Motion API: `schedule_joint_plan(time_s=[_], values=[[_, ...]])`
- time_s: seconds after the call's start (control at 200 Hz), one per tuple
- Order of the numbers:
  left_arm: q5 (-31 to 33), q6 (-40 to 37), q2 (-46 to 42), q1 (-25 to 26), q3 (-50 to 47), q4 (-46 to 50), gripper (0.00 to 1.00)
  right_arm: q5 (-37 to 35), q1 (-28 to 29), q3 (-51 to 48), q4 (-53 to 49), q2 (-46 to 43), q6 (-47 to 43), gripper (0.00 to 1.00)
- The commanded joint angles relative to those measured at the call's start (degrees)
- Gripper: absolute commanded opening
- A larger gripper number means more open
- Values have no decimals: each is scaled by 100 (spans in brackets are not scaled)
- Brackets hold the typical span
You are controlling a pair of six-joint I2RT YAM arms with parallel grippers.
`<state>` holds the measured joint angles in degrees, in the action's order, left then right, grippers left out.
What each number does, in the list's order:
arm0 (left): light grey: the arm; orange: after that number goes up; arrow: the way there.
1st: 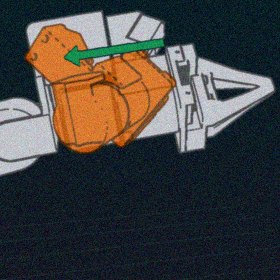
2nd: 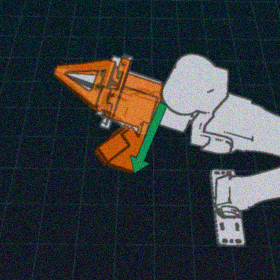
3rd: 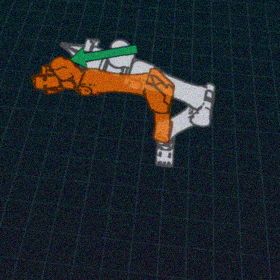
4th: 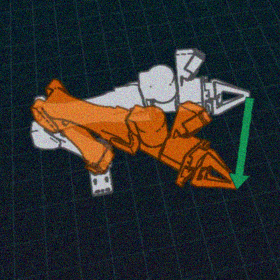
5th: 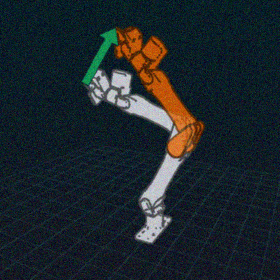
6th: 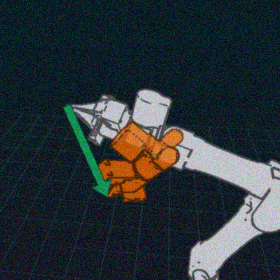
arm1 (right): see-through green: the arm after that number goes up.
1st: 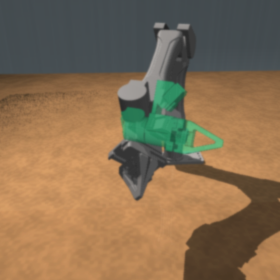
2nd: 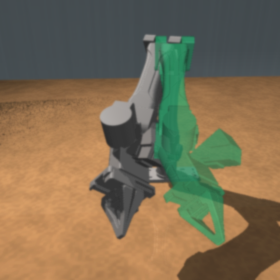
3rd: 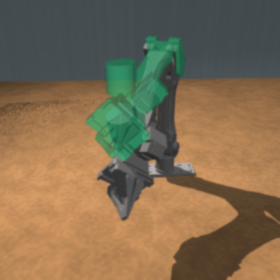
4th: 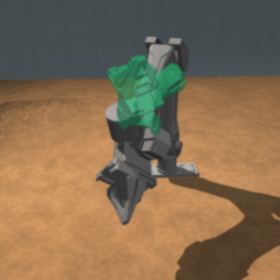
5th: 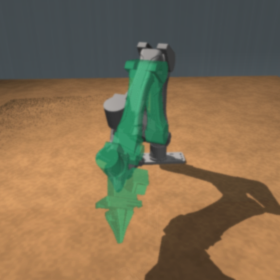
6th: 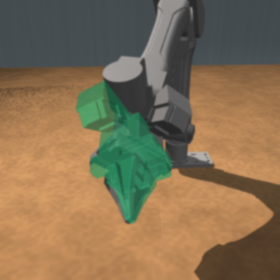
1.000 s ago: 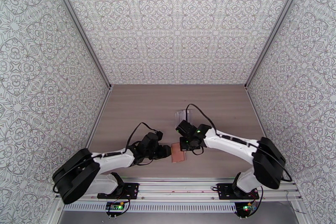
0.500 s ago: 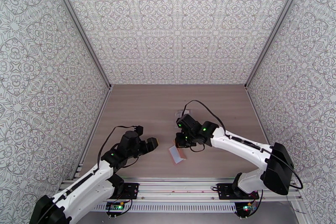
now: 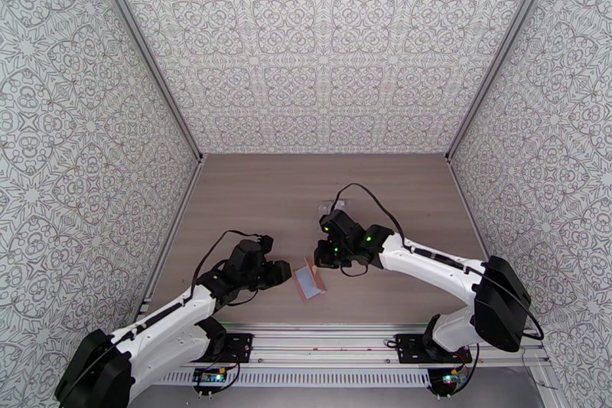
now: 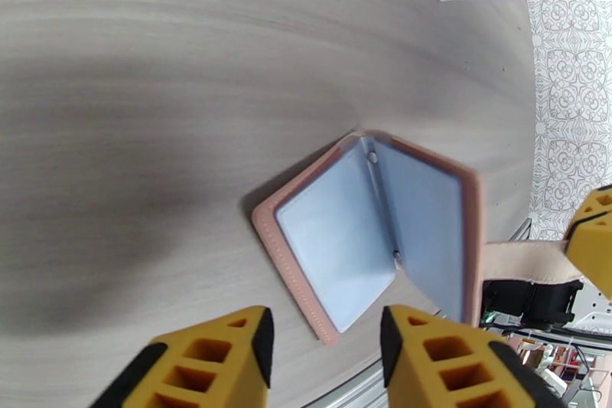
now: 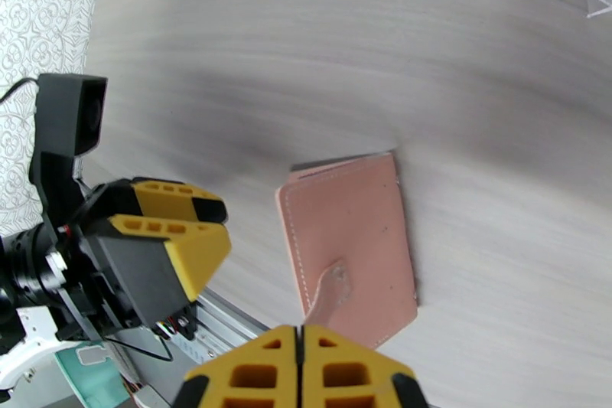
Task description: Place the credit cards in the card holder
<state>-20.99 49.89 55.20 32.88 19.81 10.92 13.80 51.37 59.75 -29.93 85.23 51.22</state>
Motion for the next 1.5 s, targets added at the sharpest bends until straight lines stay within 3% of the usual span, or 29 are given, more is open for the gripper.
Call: schedule_joint_plan(time_s=[0.0,0.375,0.52,0.91,1.16,1.495], values=[[-3,-15,43,55,146,-148,41,76,-29,-164,186,-57,61,0],[148,-1,4,57,137,-1,42,316,-76,-607,1009,966,186,0],[155,1,8,60,137,-2,42,320,-81,-711,1140,978,222,0],[152,45,22,148,115,-117,41,-30,-106,-604,657,-86,146,0],[140,107,88,333,151,-333,35,22,-246,-857,757,-355,332,0],[228,200,1477,1199,741,-1187,29,57,-539,-1161,753,-573,331,0]])
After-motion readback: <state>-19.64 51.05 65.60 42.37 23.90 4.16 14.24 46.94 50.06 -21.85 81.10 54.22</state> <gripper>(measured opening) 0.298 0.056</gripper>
